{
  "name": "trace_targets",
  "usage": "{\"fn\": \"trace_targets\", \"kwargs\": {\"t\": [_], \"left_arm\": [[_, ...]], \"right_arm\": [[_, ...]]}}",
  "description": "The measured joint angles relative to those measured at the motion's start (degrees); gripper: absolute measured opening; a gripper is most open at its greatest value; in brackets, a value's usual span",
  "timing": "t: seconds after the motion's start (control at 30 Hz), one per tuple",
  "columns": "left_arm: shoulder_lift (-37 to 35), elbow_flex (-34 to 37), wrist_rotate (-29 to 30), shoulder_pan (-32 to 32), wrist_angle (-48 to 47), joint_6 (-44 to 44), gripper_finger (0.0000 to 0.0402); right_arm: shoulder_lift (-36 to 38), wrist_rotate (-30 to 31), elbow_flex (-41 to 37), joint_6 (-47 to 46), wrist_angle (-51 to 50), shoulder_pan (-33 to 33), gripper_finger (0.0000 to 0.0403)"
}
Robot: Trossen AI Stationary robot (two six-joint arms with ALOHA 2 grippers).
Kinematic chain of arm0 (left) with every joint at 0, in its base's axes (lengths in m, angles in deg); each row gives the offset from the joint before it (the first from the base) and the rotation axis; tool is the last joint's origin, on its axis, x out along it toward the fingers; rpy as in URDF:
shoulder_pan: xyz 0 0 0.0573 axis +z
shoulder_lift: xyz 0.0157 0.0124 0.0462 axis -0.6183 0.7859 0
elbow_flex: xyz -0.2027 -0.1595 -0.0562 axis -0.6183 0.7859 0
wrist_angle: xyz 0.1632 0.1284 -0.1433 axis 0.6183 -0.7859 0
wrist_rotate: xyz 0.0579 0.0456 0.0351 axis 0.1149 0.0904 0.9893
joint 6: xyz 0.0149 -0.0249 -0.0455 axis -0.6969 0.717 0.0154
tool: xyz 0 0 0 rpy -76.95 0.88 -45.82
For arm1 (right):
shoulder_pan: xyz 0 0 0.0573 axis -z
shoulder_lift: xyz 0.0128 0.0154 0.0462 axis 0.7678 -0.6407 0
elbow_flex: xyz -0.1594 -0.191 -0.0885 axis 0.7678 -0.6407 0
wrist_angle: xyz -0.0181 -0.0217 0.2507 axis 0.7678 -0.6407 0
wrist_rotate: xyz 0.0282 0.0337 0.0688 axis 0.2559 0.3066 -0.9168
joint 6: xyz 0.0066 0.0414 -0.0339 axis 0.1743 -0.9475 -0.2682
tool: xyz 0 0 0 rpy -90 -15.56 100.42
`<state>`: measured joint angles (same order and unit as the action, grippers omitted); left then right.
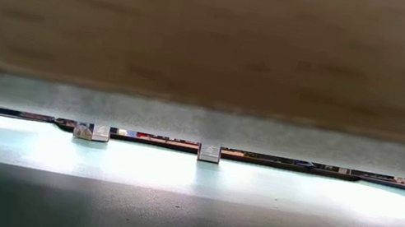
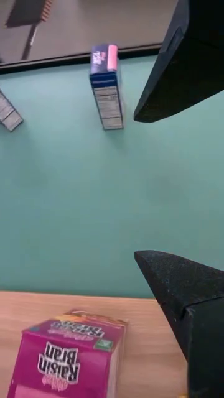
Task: Stack cereal on shelf
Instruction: Put the right violet cereal box on the shelf aligned with the other violet cereal box
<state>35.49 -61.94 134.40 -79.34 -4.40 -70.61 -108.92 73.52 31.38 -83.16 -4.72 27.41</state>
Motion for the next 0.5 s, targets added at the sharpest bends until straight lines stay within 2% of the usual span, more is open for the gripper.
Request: {"fn": "trace_targets", "kwargs": {"t": [0.5], "left_arm": [[0.51,0.00,-0.01,0.00,-0.05,0.00,0.0384]], "right_arm": [[-2.89,-0.20,-1.94,-1.96,9.60,1.01,0.0341]]}}
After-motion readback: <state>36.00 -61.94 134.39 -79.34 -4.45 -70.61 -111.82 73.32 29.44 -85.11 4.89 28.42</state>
